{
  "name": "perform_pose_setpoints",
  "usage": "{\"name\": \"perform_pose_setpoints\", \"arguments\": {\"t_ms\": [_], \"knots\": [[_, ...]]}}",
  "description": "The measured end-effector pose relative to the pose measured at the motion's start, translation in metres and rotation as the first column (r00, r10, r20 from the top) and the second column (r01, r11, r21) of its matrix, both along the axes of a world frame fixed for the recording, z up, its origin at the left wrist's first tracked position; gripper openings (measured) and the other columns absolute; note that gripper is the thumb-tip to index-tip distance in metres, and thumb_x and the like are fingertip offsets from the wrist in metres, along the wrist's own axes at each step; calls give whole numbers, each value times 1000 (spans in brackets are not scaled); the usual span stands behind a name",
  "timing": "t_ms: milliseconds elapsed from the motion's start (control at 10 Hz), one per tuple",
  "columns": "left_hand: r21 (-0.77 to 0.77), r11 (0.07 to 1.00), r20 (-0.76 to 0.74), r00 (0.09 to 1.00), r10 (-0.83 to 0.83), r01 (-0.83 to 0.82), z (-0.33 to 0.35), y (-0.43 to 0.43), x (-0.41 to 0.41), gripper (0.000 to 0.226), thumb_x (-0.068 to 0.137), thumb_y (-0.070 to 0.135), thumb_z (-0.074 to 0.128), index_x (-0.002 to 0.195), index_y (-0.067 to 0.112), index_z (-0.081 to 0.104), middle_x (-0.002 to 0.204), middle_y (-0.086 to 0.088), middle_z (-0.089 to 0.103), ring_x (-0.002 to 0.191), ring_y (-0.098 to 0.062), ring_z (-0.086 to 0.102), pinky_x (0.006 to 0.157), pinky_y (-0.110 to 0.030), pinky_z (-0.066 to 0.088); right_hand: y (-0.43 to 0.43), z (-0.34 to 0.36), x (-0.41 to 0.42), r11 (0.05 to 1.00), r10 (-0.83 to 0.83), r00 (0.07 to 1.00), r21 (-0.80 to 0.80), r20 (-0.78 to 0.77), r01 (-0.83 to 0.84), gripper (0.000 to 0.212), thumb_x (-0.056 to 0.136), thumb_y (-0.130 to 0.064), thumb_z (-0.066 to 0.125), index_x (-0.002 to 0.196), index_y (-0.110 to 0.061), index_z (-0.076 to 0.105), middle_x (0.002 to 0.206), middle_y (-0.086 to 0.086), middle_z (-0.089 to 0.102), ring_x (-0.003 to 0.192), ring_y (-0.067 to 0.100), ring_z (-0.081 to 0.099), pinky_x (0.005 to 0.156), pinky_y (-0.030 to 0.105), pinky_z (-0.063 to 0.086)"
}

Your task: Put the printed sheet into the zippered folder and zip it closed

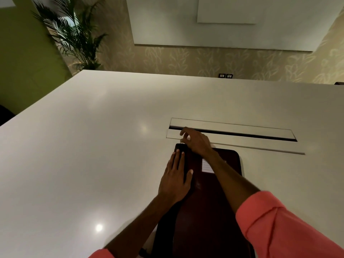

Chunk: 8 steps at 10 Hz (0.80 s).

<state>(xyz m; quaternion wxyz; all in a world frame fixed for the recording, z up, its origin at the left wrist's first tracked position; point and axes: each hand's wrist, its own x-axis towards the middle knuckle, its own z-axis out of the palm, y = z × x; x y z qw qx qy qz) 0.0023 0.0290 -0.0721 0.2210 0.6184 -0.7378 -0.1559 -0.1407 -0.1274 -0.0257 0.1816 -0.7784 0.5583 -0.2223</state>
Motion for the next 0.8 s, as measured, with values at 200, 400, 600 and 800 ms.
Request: {"name": "perform_pose_setpoints", "arguments": {"t_ms": [200,400,600,800], "knots": [[-33,999,56,998,20,-18,23,-12,3,69,106,55,40,166,21,32,172,-5,34,158,-26,33,126,-44,35,40,-21,-6,970,-198,979,-134,48,203,27,98,-28,66,124,-33,64,120,-13,68,119,15,57,103,47,38],[-115,990,232,972,-48,76,58,-23,-12,50,109,43,41,147,13,52,150,-11,55,137,-31,53,113,-45,44,117,-7,-68,902,-376,926,-243,-36,356,38,100,-28,65,138,-26,62,144,-2,60,142,22,46,115,50,34],[-165,983,294,955,-31,83,34,-38,4,72,112,54,21,173,19,8,181,-8,0,169,-25,-2,136,-50,10,124,-1,-72,899,-397,910,-252,-123,358,48,106,-35,57,151,-19,54,160,6,50,153,27,38,126,57,22],[-347,926,317,948,-34,150,56,-36,-12,75,113,52,27,172,22,-6,181,-3,-12,168,-20,-10,137,-48,8,132,9,-84,845,-461,883,-347,-90,406,50,109,-41,51,155,-21,51,165,7,45,157,25,34,127,60,19]]}}
